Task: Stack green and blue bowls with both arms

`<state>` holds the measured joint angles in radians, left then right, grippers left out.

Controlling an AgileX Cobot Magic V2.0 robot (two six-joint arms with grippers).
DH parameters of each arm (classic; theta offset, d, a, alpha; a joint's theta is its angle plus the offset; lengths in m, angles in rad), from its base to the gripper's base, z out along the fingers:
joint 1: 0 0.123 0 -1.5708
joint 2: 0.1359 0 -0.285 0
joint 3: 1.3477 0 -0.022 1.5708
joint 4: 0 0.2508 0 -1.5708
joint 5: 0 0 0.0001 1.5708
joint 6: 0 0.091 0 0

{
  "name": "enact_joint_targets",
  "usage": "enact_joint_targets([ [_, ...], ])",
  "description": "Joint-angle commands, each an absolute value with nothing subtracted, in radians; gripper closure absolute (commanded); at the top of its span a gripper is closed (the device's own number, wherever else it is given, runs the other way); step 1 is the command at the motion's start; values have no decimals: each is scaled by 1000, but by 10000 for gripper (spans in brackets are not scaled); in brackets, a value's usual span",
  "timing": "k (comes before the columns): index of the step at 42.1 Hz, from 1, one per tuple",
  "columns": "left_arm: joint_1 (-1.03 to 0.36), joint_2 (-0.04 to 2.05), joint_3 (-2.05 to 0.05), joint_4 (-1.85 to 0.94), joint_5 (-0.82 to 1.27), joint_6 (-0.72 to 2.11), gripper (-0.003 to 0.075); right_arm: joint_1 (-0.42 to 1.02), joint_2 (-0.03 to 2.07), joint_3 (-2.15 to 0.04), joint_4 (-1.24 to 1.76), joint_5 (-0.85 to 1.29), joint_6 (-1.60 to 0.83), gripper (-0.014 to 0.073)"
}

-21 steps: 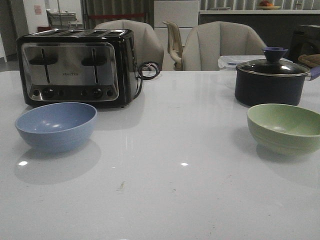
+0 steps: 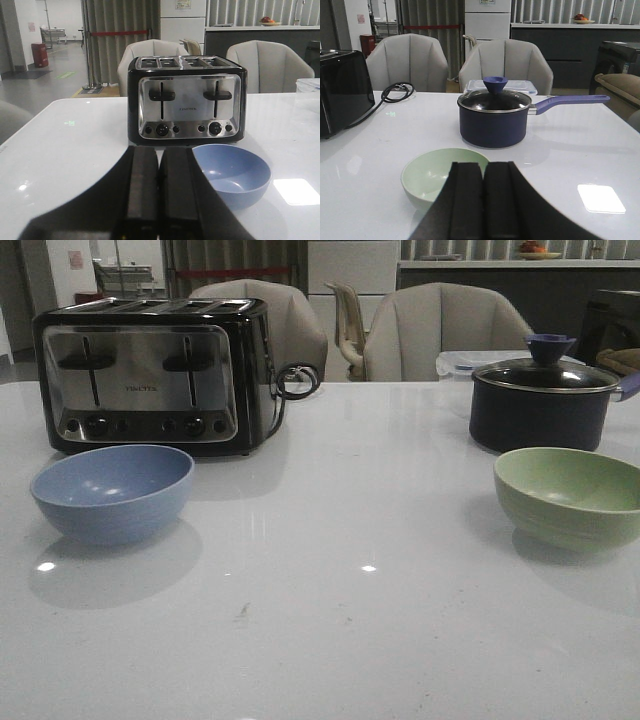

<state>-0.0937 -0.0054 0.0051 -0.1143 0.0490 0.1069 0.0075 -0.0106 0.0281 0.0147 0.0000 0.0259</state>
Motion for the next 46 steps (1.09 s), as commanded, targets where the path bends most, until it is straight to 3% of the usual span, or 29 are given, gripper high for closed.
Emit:
enact_joint_targets([
  [1, -94, -22, 12, -122, -39, 97, 622, 2, -29, 23, 8, -81, 24, 557],
  [10, -94, -22, 10, -122, -46, 99, 622, 2, -29, 23, 8, -114, 24, 557],
  [19, -94, -22, -38, -130, -232, 98, 622, 2, -29, -70, 14, -52, 24, 557],
  [31, -94, 57, -388, -128, 9, 98, 622, 2, 49, -367, 14, 104, 21, 557],
  [46, -94, 322, -718, -128, 248, 99, 622, 2, 361, -716, 14, 408, 21, 557],
])
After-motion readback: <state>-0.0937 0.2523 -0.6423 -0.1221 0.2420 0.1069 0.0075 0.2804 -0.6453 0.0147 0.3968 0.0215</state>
